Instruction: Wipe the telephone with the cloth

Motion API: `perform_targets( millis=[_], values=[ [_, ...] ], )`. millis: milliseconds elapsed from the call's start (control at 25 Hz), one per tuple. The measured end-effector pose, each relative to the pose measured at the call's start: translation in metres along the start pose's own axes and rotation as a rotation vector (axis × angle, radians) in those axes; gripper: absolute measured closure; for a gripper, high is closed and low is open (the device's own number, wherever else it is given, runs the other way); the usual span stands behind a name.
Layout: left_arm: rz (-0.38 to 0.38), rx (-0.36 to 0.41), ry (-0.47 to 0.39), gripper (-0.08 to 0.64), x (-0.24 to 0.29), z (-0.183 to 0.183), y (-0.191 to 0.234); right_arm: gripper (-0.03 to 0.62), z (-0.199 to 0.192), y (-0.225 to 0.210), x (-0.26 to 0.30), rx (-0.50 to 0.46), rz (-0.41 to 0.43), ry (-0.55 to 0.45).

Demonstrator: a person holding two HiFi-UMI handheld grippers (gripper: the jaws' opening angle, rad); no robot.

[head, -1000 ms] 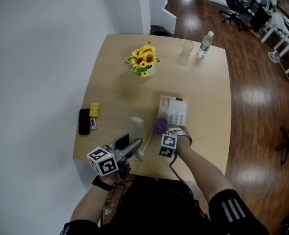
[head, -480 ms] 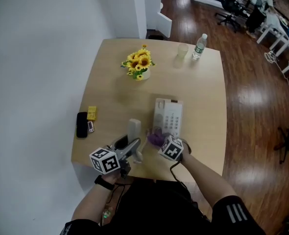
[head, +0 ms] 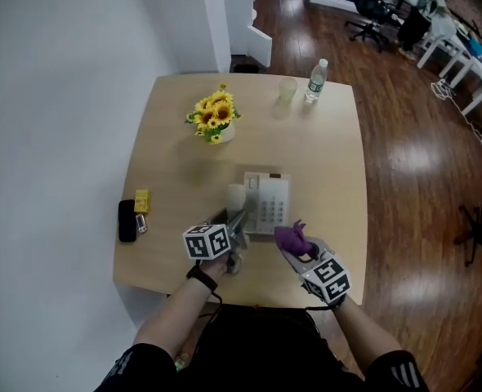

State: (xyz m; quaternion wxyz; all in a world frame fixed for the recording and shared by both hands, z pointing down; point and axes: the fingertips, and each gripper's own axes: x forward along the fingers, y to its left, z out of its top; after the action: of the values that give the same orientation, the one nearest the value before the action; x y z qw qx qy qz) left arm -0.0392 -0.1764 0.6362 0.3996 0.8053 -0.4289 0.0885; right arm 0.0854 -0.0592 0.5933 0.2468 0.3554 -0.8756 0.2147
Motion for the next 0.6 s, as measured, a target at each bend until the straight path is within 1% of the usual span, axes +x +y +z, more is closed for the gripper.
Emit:
perform_targets(
  millis=[120,280,360,440,520,600],
  values=[
    [0.080,0.040,0.049,0.345,0.035,-0.003,0.010,0.453,0.017,-0.017,-0.021,0.033,-0.035,-0.067],
    [0.152,0.054,0.090,0.347,0.067,-0.007,0.021,0.453,0.034,-0.031,-0.035,0.033,-0.055,-0.125],
    [0.186,0.083,0.119,0.347,0.080,-0.012,0.024,0.453,0.036,-0.036,-0.038,0.030,-0.055,-0.133],
    [0.206,0.087,0.141,0.346,0.090,-0.018,0.027,0.453,0.033,-0.041,-0.039,0.039,-0.051,-0.131],
    [0.220,0.081,0.144,0.345,0.095,-0.019,0.029,0.453,0.030,-0.045,-0.040,0.055,-0.045,-0.132],
    [0.239,0.097,0.150,0.345,0.099,-0.018,0.030,0.453,0.029,-0.050,-0.041,0.062,-0.044,-0.133]
  ],
)
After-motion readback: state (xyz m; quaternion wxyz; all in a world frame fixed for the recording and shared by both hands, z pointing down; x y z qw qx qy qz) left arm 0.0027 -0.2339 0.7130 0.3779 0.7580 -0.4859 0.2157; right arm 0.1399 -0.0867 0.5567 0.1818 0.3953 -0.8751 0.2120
